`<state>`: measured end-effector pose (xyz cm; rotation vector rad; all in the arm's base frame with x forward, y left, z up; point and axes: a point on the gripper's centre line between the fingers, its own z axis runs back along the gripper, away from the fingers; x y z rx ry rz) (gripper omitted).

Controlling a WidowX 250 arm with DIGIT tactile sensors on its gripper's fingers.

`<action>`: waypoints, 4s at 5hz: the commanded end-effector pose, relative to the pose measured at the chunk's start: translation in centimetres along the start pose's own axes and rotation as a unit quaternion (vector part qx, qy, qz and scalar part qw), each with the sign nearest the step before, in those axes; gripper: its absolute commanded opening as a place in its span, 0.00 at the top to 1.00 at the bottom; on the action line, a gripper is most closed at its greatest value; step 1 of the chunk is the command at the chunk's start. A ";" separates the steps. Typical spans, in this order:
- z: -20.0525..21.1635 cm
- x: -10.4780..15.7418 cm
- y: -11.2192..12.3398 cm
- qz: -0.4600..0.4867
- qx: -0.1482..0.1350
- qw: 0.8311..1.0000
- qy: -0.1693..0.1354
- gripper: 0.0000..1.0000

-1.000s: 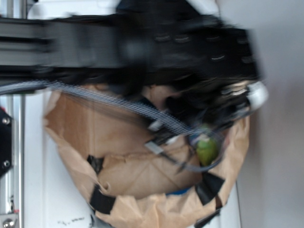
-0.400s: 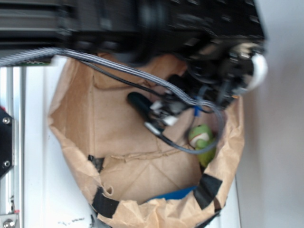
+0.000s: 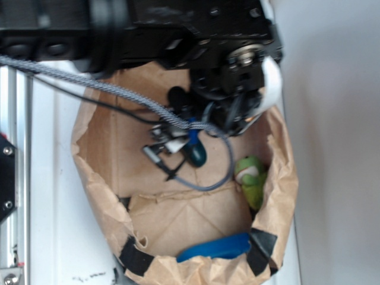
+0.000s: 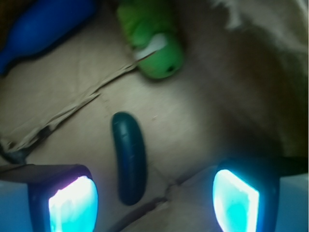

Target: Grab the plastic pickle.

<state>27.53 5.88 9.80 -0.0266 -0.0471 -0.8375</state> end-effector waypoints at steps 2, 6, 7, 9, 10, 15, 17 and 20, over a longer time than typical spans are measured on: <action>-2.0 -1.1 -3.2 -0.019 0.009 1.000 0.007 0.00; 0.7 -1.0 -4.0 0.006 -0.010 1.000 -0.026 0.00; 2.7 -1.0 -3.4 0.023 -0.023 0.999 -0.040 0.00; 1.2 1.0 -3.7 0.031 -0.042 0.998 -0.044 0.00; -0.4 1.7 -2.4 0.037 -0.021 0.999 -0.035 0.00; -5.0 0.6 -0.9 0.054 0.034 0.998 0.005 1.00; 5.0 1.9 -0.7 0.084 -0.011 0.990 -0.111 1.00; 6.8 3.0 -0.6 0.085 0.003 0.992 -0.097 1.00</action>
